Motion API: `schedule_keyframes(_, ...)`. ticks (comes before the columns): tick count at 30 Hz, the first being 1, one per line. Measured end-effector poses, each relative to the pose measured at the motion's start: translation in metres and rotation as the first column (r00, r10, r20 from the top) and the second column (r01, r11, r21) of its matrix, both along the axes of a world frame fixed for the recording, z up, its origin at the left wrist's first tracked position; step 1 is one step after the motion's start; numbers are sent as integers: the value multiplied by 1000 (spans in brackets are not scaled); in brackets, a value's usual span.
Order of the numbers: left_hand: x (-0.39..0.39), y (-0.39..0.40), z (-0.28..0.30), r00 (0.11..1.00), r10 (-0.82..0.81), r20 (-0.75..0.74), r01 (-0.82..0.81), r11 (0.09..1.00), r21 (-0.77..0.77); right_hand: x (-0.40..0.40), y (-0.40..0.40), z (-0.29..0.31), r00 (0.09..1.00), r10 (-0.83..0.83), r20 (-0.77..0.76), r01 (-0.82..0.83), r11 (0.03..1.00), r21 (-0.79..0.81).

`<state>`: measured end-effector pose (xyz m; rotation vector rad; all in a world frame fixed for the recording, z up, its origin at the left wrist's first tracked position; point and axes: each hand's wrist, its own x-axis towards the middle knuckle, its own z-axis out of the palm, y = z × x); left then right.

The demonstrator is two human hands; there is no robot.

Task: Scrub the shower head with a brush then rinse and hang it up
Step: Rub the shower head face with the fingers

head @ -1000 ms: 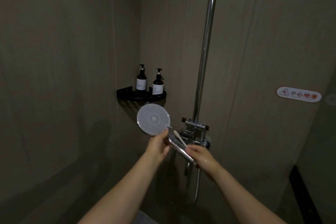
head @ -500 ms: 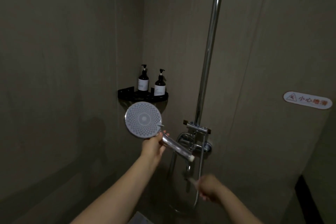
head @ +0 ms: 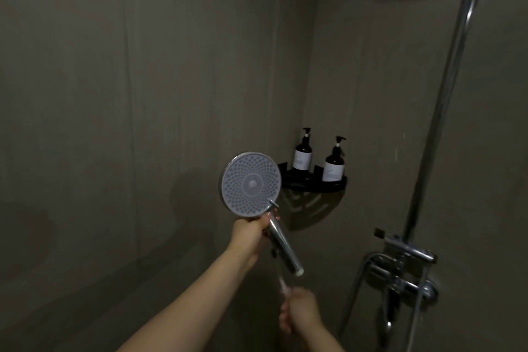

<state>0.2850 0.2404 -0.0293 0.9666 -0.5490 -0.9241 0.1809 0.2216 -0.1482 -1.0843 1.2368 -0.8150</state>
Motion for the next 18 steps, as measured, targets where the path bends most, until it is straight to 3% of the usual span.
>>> schedule_keyframes(5,67,-7,10,997,-63,42,64,998,-17,40,-48,61,983,-181,-36,166,954,-250)
schedule_keyframes(11,106,-24,11,991,-104,89,103,995,15,48,-113,123,958,-182,-221,120,956,-266)
schedule_keyframes(18,134,-49,10,968,-101,230,85,993,78,38,-204,169,862,-337,-378,206,915,-347)
